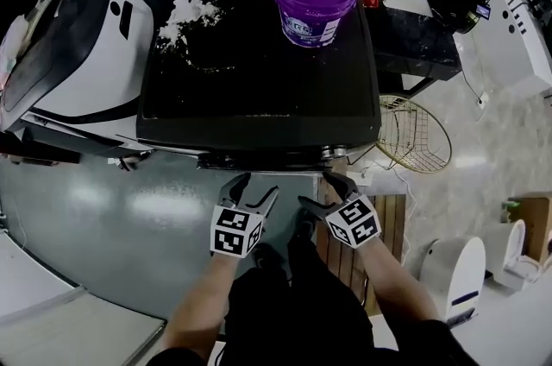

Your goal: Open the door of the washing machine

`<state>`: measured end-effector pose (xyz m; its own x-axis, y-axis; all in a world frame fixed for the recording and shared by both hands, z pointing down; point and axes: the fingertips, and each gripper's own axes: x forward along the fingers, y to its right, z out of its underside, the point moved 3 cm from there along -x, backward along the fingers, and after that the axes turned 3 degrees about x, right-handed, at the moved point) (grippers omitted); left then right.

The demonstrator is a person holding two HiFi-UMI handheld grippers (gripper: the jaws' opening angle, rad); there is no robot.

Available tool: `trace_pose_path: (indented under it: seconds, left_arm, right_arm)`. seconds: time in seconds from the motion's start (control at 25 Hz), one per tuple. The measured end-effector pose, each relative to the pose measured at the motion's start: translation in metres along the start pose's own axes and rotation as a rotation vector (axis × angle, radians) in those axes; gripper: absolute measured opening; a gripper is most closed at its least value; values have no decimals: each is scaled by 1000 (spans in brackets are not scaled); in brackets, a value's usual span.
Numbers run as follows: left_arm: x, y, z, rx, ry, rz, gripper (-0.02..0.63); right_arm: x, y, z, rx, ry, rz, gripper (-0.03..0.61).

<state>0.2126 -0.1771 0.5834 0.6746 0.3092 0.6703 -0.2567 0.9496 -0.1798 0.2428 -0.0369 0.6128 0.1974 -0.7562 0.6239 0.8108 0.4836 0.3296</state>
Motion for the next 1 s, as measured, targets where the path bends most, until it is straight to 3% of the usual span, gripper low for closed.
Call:
trace_pose_path:
  seconds: [0.48,0.76,1.0]
  left_arm:
    - [25,-19,25,-71,-56,-14,305]
    - [23,-25,34,-104,-86,-32,305]
    - [26,-29,42,-151,-98,-50,305]
  right_arm:
    - [61,40,35,-71,-204,21,299]
    - [76,49,55,-168,-325,30,296]
    - [87,60,66,-213,-352,99,261]
